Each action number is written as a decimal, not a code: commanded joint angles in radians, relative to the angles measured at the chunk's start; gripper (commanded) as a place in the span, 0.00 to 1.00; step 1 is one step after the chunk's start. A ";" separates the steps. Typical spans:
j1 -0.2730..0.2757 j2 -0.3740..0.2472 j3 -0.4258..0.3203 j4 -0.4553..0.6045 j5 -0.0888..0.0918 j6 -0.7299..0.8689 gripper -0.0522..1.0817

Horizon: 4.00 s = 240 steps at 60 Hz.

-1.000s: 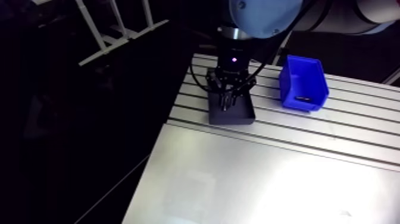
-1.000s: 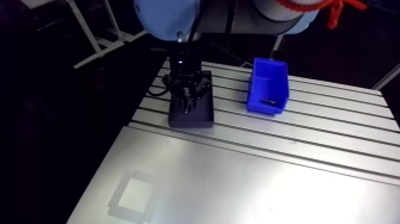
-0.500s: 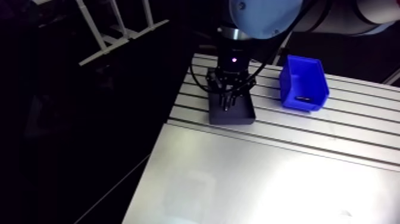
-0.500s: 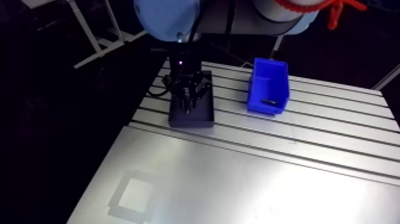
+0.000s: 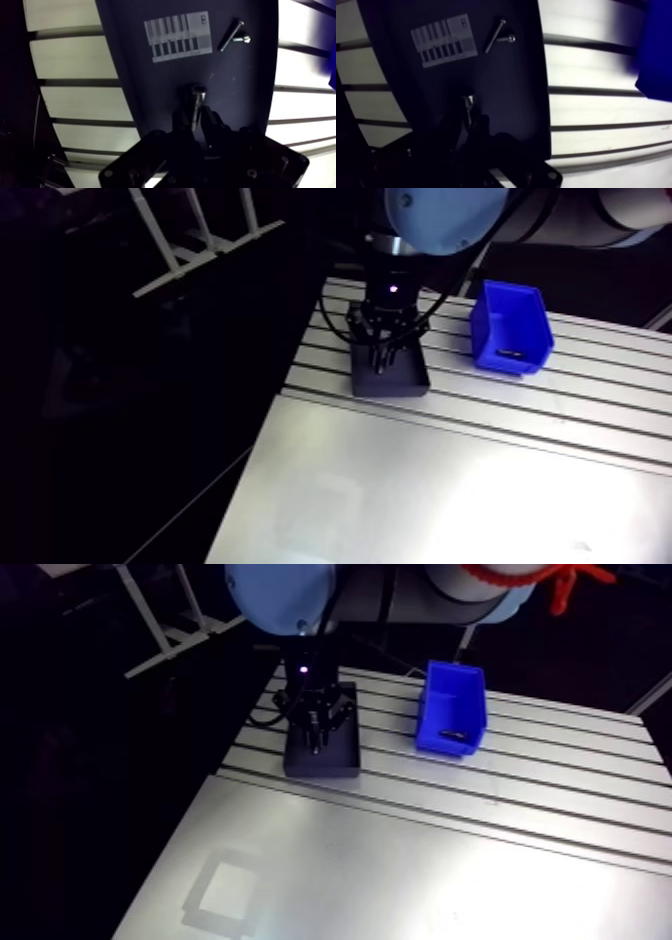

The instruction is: Pick up the M10 bolt from the tray and put it into the blue bin.

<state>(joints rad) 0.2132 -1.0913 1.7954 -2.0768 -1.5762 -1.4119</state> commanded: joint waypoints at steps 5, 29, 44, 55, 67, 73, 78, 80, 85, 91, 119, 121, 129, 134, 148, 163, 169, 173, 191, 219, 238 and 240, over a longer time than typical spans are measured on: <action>0.000 0.000 0.002 -0.001 0.000 0.000 0.68; 0.000 -0.002 0.006 -0.004 0.000 0.000 0.73; 0.000 -0.002 0.005 -0.007 0.000 0.000 0.76; -0.001 -0.007 -0.001 -0.007 0.000 -0.002 0.82; -0.002 -0.015 -0.003 -0.006 0.008 -0.002 0.85; -0.002 -0.017 0.000 -0.006 0.008 -0.002 0.86; -0.001 -0.028 0.002 -0.003 0.008 -0.002 0.87; -0.001 -0.033 0.002 -0.003 0.008 -0.002 0.88; -0.001 -0.038 -0.001 0.000 0.008 -0.003 0.90; -0.001 -0.052 -0.004 0.005 0.009 -0.016 0.91; -0.029 -0.147 -0.057 0.120 0.014 -0.119 0.99; -0.030 -0.156 -0.063 0.131 0.014 -0.134 0.99; -0.035 -0.191 -0.092 0.181 0.014 -0.218 0.99; -0.035 -0.200 -0.107 0.210 0.013 -0.261 0.99; -0.060 -0.234 -0.177 0.316 0.015 -0.537 0.99; -0.132 -0.265 -0.202 0.341 0.015 -0.862 0.99; -0.165 -0.267 -0.211 0.341 0.015 -0.994 0.98; -0.187 -0.268 -0.216 0.343 0.018 -1.087 0.97; -0.259 -0.284 -0.247 0.344 0.035 -1.476 0.97; -0.287 -0.251 -0.244 0.355 -0.036 -1.764 0.97; -0.301 -0.190 -0.242 0.297 -0.093 -1.792 0.96; -0.301 -0.182 -0.242 0.286 -0.097 -1.792 0.96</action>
<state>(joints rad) -0.0811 -1.3118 1.5533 -1.7487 -1.6483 -3.1929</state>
